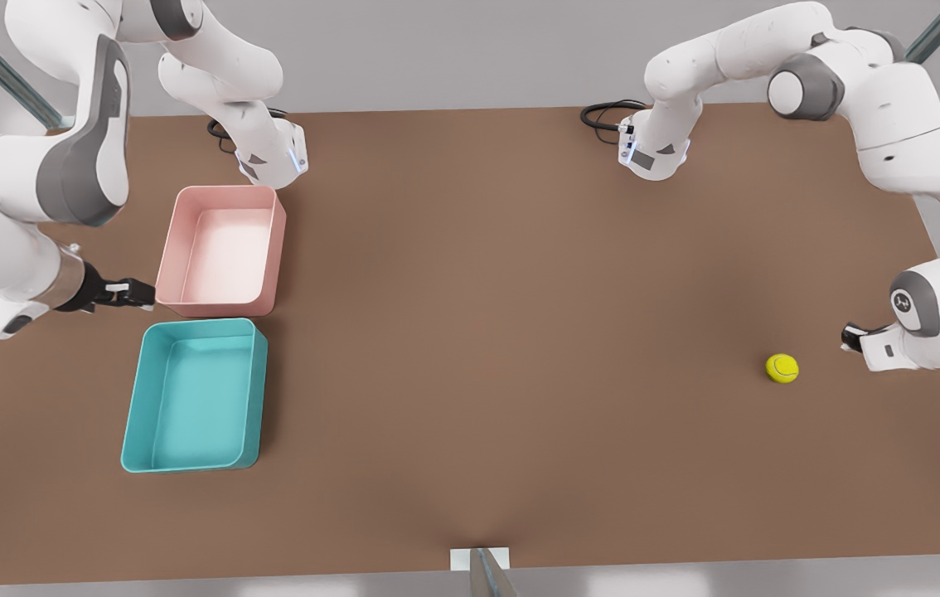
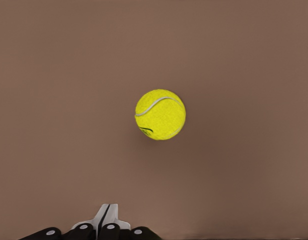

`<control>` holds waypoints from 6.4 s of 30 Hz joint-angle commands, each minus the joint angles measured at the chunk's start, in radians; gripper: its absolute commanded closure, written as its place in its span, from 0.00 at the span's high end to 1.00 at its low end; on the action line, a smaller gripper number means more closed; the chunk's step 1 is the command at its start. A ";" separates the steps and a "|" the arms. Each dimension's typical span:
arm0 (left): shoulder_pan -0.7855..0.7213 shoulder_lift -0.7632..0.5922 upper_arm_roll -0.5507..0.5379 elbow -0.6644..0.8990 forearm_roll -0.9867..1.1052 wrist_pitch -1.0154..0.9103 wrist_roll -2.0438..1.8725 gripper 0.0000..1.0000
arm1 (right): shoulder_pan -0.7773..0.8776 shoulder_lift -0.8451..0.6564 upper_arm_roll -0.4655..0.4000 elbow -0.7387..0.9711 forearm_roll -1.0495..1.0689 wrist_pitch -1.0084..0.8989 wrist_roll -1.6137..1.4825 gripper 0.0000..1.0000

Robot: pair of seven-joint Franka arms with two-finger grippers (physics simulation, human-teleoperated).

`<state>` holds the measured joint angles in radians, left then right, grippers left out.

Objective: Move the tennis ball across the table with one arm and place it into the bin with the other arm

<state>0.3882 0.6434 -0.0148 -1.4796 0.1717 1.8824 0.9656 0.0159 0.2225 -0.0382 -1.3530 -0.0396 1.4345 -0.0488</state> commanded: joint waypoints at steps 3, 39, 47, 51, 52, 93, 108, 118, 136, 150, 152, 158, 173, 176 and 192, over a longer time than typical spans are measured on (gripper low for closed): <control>-0.008 0.004 0.015 -0.077 0.000 0.290 1.263 0.21 | -0.005 -0.012 -0.002 0.000 0.003 -0.014 0.003 1.00; -0.100 0.102 0.010 -0.142 0.051 0.313 0.756 0.21 | -0.007 -0.011 0.000 -0.018 0.009 -0.023 0.003 1.00; -0.275 0.041 -0.140 -0.062 -0.026 0.026 -0.340 0.21 | -0.008 -0.002 -0.002 -0.017 0.033 -0.020 0.001 1.00; -0.488 -0.269 -0.010 0.123 -0.135 -0.532 -1.257 1.00 | 0.045 0.054 0.001 -0.008 0.029 0.041 0.026 1.00; -0.523 -0.293 0.033 0.174 -0.210 -0.618 -1.286 1.00 | 0.068 0.079 0.001 -0.006 0.032 0.087 0.041 1.00; -0.488 -0.347 0.022 0.150 -0.239 -0.615 -1.300 1.00 | 0.256 0.411 0.003 -0.213 -0.066 0.506 -1.103 1.00; -0.488 -0.337 0.009 0.145 -0.233 -0.618 -1.298 1.00 | 0.263 0.432 0.024 -0.279 -0.056 0.518 -1.290 1.00; -0.489 -0.334 0.006 0.145 -0.238 -0.617 -1.302 1.00 | 0.260 0.442 0.023 -0.293 -0.065 0.543 -1.286 1.00; -0.489 -0.330 0.006 0.145 -0.238 -0.615 -1.302 1.00 | 0.250 0.440 0.023 -0.359 -0.063 0.612 -1.278 1.00; -0.488 -0.330 0.006 0.147 -0.239 -0.620 -1.303 1.00 | 0.248 0.455 0.018 -0.396 -0.063 0.690 -1.275 1.00; -0.488 -0.330 0.006 0.147 -0.239 -0.618 -1.302 1.00 | 0.248 0.457 0.018 -0.396 -0.063 0.692 -1.275 1.00; -0.489 -0.330 0.006 0.147 -0.239 -0.618 -1.302 1.00 | 0.239 0.455 0.020 -0.400 -0.063 0.704 -1.276 0.59; -0.491 -0.330 0.004 0.147 -0.238 -0.620 -1.305 1.00 | 0.223 0.354 0.024 -0.316 -0.045 0.586 -1.284 0.58; -0.491 -0.330 0.004 0.147 -0.239 -0.618 -1.303 1.00 | 0.176 0.311 0.021 -0.288 -0.045 0.517 -1.313 0.58; -0.496 -0.330 0.004 0.147 -0.239 -0.620 -1.305 1.00 | 0.042 0.379 0.007 -0.012 0.013 0.275 -0.541 1.00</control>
<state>-0.1074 0.3141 -0.0106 -1.3334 -0.0682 1.2639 -0.3381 0.0583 0.6108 -0.0317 -1.3887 -0.0752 1.8798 -1.2787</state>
